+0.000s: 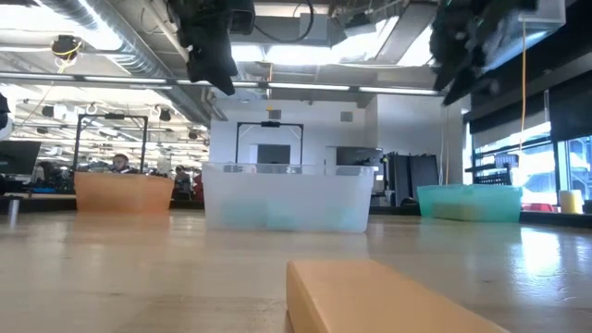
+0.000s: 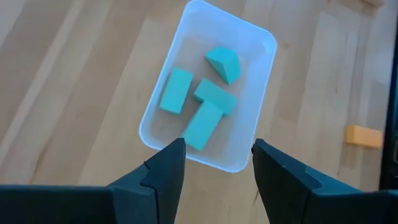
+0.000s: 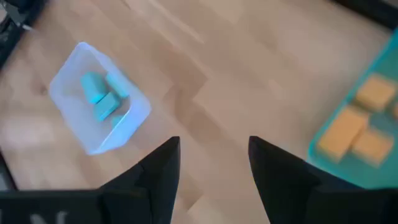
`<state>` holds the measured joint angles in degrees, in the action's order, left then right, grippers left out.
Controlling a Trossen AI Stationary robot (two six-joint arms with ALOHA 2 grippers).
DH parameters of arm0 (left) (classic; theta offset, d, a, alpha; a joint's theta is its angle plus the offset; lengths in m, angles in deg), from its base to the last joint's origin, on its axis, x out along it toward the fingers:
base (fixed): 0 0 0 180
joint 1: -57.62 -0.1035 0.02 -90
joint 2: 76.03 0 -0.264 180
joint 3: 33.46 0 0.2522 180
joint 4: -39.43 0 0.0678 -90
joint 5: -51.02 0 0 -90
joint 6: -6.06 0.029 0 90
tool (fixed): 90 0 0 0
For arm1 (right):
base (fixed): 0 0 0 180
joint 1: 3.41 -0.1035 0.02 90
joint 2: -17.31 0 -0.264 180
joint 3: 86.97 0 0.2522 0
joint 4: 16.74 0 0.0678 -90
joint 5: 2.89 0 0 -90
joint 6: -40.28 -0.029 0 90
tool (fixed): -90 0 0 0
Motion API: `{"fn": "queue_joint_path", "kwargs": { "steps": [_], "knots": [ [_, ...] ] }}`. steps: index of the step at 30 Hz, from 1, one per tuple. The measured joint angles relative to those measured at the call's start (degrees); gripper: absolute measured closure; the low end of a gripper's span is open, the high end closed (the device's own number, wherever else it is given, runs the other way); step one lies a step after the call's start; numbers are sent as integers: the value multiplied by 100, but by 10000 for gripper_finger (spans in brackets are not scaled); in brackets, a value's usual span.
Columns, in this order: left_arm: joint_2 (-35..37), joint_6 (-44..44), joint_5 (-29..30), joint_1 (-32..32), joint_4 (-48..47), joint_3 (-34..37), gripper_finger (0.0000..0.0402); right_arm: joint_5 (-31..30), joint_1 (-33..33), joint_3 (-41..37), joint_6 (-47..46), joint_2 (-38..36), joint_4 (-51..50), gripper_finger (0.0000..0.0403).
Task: Sort & place blocks by color
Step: Put the light brown block into the orange bin
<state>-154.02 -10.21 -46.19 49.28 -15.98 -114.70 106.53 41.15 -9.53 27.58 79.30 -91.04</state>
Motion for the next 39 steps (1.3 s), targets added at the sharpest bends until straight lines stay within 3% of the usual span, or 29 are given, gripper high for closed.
{"fn": "queue_joint_path", "kwargs": {
  "steps": [7, 10, 14, 19, 26, 31, 39],
  "knots": [
    [0, 8, 73, 135, -34, 0, 226, -859, -1478, 0, -2533, -1130, -1280, 214],
    [0, 65, 74, 162, -37, 0, 226, -1201, -2170, 0, -3491, -1333, -1895, 214],
    [0, 173, 75, 162, -53, 0, 226, -1225, -3060, 0, -4577, -1346, -2445, 214],
    [0, 184, 79, 162, -204, 0, 226, -991, -4117, -2, -5290, -1099, -2480, 214],
    [0, 186, 79, 162, -288, 0, 226, -304, -5346, -2, -5512, -524, -2412, 214],
    [0, 186, 78, 162, -288, 0, 226, 143, -6091, -4, -6024, -170, -1826, 214],
    [0, 313, 77, 162, -288, 0, 226, 170, -7215, -13, -7984, 254, -1173, 214]
  ]
}}
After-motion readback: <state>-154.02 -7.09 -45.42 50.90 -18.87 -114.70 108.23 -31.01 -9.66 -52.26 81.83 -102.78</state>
